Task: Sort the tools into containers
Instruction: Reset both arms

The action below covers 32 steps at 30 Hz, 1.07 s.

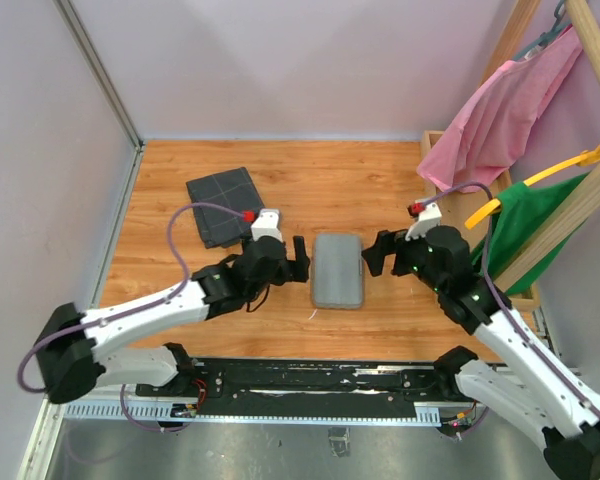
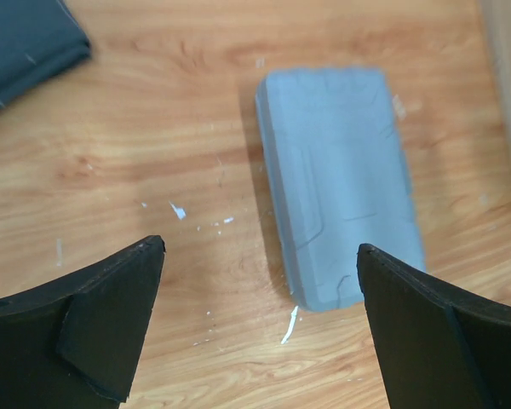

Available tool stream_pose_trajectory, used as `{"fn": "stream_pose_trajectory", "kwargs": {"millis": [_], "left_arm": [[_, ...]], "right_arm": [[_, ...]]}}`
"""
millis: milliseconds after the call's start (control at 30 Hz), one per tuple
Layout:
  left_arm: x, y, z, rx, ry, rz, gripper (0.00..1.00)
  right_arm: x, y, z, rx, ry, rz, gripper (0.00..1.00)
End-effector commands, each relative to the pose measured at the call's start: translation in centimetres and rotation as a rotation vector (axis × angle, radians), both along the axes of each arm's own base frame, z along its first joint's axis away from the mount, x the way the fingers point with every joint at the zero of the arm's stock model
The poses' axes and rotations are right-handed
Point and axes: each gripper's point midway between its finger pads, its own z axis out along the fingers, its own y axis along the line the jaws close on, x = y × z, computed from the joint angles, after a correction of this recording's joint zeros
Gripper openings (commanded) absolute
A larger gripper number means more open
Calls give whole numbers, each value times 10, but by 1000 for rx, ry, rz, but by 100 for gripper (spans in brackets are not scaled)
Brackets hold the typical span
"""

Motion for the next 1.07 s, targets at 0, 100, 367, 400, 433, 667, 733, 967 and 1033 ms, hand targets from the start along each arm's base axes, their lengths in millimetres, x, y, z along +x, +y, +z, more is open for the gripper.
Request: {"fn": "stream_pose_trajectory", "kwargs": {"millis": [0, 100, 367, 400, 433, 667, 733, 967, 1033], "left_arm": [[2, 37, 52, -66, -166, 105, 99], [-6, 60, 73, -117, -225, 147, 99], [-27, 115, 80, -187, -276, 261, 99], [-29, 120, 77, -189, -275, 272, 99], [-31, 125, 76, -197, -278, 285, 99], [-41, 147, 63, -236, -299, 327, 99], [-42, 152, 60, -238, -298, 340, 99], [-45, 163, 57, -247, -304, 380, 99], [-45, 165, 57, -252, -308, 390, 99]], "right_arm": [[-12, -32, 5, -61, -90, -83, 98], [-21, -49, 15, -42, -167, -134, 98], [-41, -77, 6, 27, -250, -234, 98], [-43, -79, 3, 36, -239, -241, 98], [-46, -81, -2, 36, -223, -248, 98], [-52, -82, -17, 38, -188, -247, 98], [-52, -82, -17, 35, -194, -244, 98], [-51, -78, -18, 26, -192, -222, 98], [-51, -77, -18, 26, -192, -216, 98]]}}
